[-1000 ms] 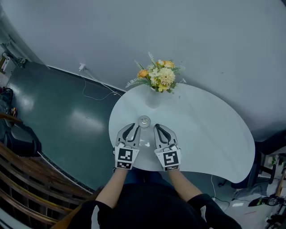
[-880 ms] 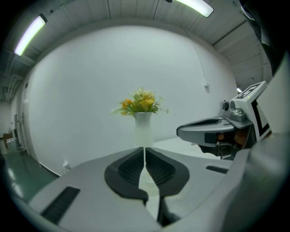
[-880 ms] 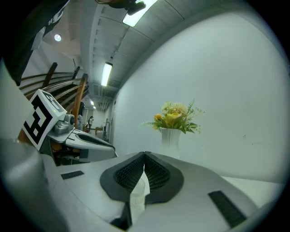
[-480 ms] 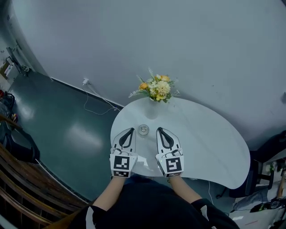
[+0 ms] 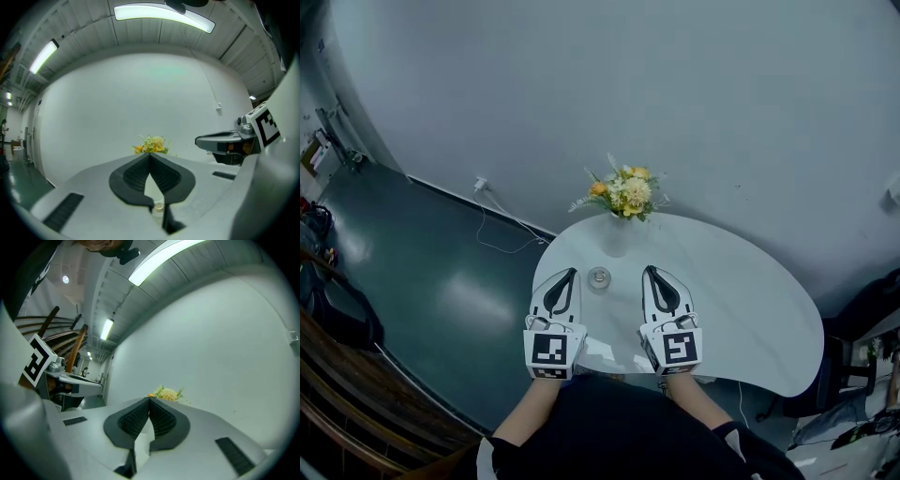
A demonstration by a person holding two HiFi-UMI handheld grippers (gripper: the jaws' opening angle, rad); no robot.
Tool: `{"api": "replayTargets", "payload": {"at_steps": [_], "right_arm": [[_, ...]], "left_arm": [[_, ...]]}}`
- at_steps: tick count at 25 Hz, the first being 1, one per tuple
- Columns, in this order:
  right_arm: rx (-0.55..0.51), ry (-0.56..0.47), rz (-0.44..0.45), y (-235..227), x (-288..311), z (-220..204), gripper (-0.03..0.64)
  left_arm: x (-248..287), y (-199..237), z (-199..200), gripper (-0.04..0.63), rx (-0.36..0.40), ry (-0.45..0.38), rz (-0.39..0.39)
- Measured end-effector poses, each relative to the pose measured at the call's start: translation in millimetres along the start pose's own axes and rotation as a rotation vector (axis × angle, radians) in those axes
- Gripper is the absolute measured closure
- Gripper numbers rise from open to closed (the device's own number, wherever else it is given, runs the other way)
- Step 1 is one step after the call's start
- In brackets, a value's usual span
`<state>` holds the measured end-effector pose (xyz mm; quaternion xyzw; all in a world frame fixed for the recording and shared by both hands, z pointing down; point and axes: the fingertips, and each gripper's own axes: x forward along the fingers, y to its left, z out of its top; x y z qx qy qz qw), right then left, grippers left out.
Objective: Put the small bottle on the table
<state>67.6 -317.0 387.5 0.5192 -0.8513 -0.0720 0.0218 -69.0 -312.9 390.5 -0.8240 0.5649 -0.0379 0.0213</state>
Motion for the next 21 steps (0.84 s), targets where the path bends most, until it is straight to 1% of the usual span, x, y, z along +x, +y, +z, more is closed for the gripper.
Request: {"api": "replayTargets", "payload": {"at_steps": [4, 9, 13, 18, 21], "right_arm": [[0.027, 0.001, 0.001, 1.5, -1.2, 7.5, 0.595], [0.023, 0.011, 0.002, 1.3, -2.4, 2.5, 0.595], [-0.011, 0.021, -0.010, -0.2, -3.0, -5.8, 0.595], [0.012, 0.016, -0.017, 3.5, 0.6, -2.6, 0.595], [0.003, 0.019, -0.023, 4.8, 2.8, -5.1, 0.595]], "left_arm": [[0.1, -4.5, 1.6, 0.588, 0.002, -0.003, -0.016], [2.3, -7.3, -2.5, 0.588, 0.002, 0.007, -0.028], [3.7, -8.6, -2.6, 0.588, 0.005, 0.003, -0.040], [6.4, -8.9, -5.8, 0.588, -0.003, 0.003, -0.058], [7.9, -7.6, -8.8, 0.588, -0.002, 0.006, -0.067]]}}
